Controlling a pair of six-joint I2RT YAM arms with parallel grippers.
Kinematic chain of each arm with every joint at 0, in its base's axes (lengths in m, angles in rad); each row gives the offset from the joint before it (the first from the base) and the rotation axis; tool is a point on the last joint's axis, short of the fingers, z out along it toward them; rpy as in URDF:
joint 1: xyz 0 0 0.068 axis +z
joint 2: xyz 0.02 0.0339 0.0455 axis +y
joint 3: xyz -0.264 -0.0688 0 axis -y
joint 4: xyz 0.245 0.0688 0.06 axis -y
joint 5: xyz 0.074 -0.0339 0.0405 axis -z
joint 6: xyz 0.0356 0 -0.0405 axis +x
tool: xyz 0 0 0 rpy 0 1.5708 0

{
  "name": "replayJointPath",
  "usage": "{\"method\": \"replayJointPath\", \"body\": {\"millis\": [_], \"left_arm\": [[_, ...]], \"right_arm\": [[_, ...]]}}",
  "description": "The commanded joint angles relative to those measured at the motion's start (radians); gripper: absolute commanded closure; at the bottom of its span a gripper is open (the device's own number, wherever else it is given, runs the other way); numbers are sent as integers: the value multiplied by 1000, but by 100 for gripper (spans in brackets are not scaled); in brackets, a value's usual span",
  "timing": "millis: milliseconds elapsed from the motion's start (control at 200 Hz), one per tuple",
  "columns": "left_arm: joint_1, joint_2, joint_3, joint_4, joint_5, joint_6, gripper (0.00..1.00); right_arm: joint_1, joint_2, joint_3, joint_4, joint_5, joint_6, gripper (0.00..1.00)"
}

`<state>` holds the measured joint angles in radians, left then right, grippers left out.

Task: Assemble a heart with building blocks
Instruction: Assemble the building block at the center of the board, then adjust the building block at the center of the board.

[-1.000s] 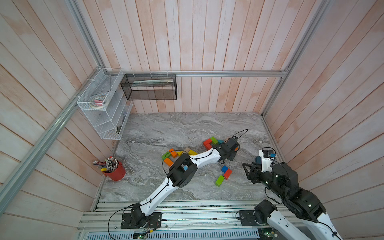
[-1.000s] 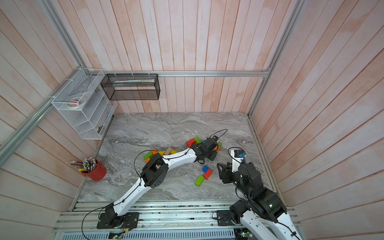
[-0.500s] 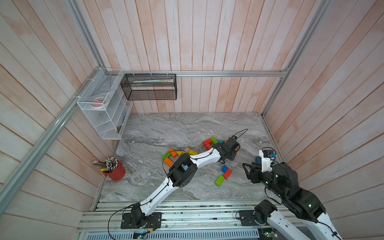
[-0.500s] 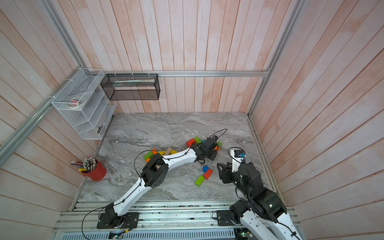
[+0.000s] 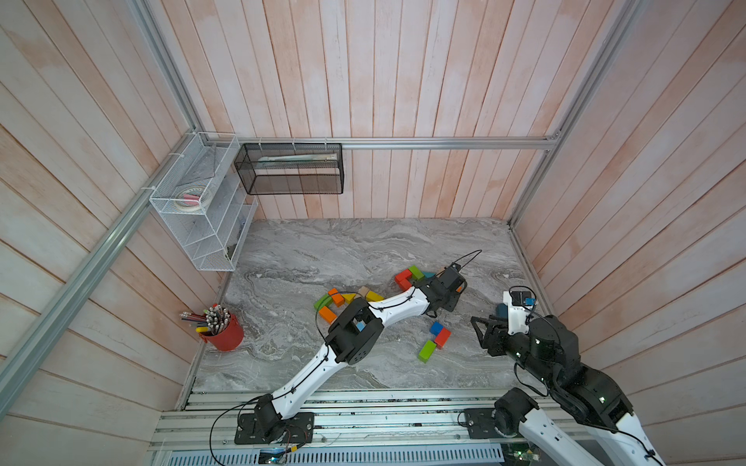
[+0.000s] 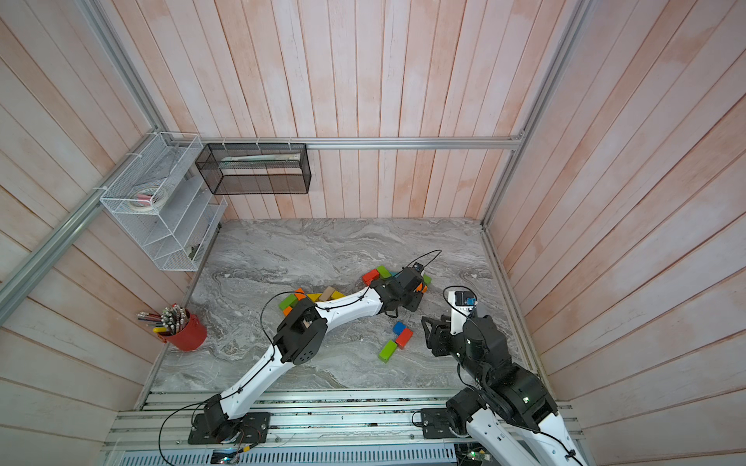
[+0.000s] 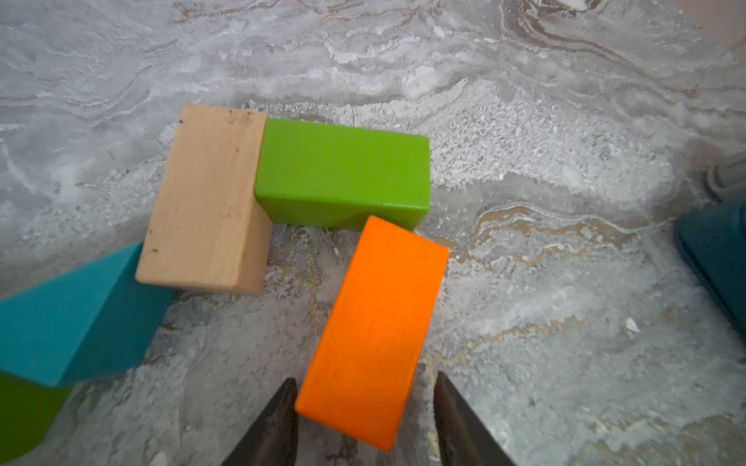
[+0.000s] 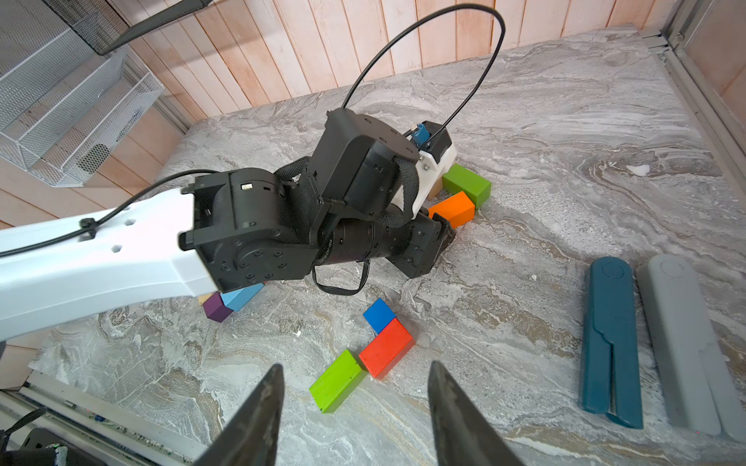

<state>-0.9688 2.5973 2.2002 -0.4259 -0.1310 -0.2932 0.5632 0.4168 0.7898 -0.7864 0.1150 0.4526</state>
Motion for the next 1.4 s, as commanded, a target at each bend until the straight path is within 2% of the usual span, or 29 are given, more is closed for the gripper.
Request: {"method": "replayJointPath", "body": {"millis": [0, 210, 355, 465, 700, 715, 780, 840, 905, 1025, 1100, 1235, 1395], "left_arm": [[4, -8, -44, -5, 23, -13, 48], [2, -96, -118, 0, 32, -29, 49], [2, -229, -251, 68, 61, -23, 48], [4, -339, -351, 123, 107, -18, 48], [5, -608, -604, 228, 202, -30, 47], [36, -627, -624, 236, 210, -34, 47], [61, -709, -709, 272, 237, -48, 47], [89, -778, -773, 291, 264, -63, 47], [122, -840, -822, 288, 295, -69, 46], [173, -951, -881, 259, 323, -42, 45], [201, -1013, -900, 234, 347, -9, 45], [258, -1104, -906, 178, 440, 49, 43], [319, -1172, -890, 125, 495, 116, 41]], "right_arm": [[4, -9, 5, -15, 21, 11, 43], [4, -5, 8, -17, 22, 15, 43], [4, 17, 26, -9, 39, 43, 44], [4, 21, 18, 66, 14, 87, 44], [1, 169, 30, 209, -4, 164, 46], [-2, 184, 35, 214, -3, 165, 46], [-20, 249, 58, 237, -14, 163, 47], [-59, 305, 69, 258, -36, 160, 48], [-123, 356, 59, 305, -117, 155, 49], [-337, 453, -16, 427, -327, 165, 50], [-427, 506, -64, 500, -382, 166, 50], [-529, 625, -121, 617, -463, 159, 47], [-564, 763, -162, 771, -483, 161, 41]]}}
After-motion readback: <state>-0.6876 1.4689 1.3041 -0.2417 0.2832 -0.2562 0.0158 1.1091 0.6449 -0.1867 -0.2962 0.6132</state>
